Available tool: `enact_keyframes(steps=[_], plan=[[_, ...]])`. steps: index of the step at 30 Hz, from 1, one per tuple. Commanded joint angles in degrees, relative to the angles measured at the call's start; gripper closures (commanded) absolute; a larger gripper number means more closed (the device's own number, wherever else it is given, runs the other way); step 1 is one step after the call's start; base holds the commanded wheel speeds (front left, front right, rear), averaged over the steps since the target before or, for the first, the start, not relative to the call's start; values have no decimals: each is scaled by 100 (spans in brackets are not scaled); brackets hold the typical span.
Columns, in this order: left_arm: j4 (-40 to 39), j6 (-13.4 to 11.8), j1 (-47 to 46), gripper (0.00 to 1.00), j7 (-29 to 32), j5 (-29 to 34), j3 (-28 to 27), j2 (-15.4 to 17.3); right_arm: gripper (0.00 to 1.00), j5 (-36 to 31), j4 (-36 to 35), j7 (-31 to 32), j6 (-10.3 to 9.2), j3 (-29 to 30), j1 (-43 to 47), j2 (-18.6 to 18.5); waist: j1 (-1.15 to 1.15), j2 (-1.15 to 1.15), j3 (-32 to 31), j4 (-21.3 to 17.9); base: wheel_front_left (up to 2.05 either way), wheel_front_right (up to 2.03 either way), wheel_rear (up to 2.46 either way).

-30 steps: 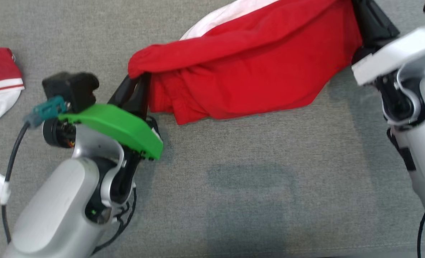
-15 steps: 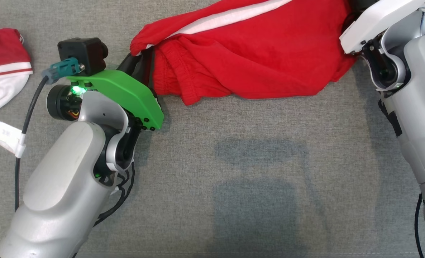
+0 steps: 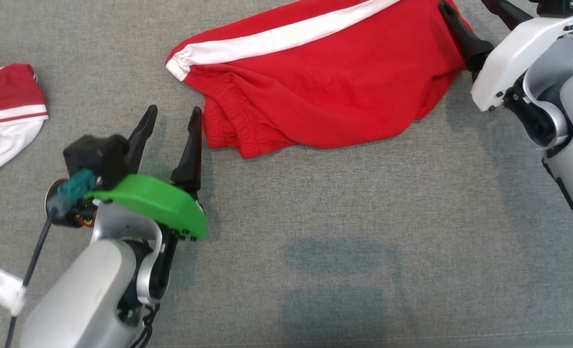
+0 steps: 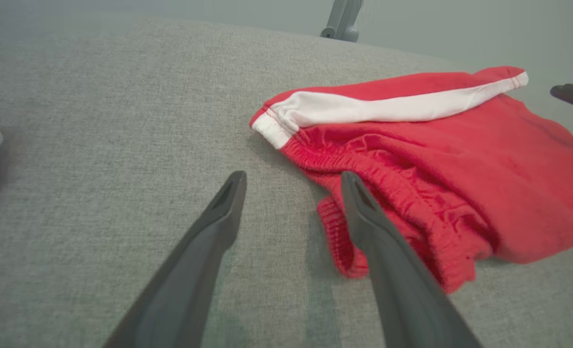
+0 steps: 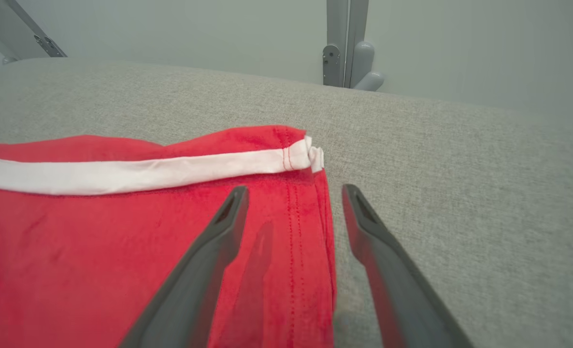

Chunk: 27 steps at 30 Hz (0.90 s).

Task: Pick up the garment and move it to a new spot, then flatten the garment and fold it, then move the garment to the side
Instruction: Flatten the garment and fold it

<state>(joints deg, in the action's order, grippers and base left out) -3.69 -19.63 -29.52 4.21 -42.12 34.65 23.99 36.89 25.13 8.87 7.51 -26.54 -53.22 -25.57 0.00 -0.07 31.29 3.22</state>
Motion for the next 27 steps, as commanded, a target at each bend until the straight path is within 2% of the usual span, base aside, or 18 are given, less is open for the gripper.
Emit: enact_keyframes(steps=[1,5,7,12,18,19,20,21,27], plan=[[-177,-112,165,0,-120,122,-34,70,0,16,-87,127,-4,-1,101,-59,0,7,-76,-62,0,0,0],[-578,-317,442,0,-465,354,-6,82,0,-70,-64,459,-4,194,168,-127,0,7,-3,77,0,0,0],[-676,-262,541,0,-640,249,7,-101,0,-24,90,552,-4,327,186,-53,0,7,64,177,0,0,0],[-585,-100,395,0,-1147,510,149,-299,0,-33,721,596,-3,564,251,130,0,7,146,458,0,0,0],[-312,40,447,0,-1621,720,274,-420,0,216,1181,820,21,422,524,407,0,7,-17,535,0,0,0],[-252,51,504,0,-1670,725,274,-431,61,276,1173,845,21,373,577,425,0,7,-62,514,0,0,0],[-188,63,541,0,-1718,775,281,-417,89,325,1155,853,21,332,621,417,0,7,-111,492,0,0,0],[-125,81,581,0,-1753,789,288,-430,100,395,1122,872,21,278,665,404,0,7,-165,470,0,0,0],[353,156,865,0,-1879,904,334,-392,100,851,898,808,-3,193,893,224,0,7,-633,262,0,0,0]])
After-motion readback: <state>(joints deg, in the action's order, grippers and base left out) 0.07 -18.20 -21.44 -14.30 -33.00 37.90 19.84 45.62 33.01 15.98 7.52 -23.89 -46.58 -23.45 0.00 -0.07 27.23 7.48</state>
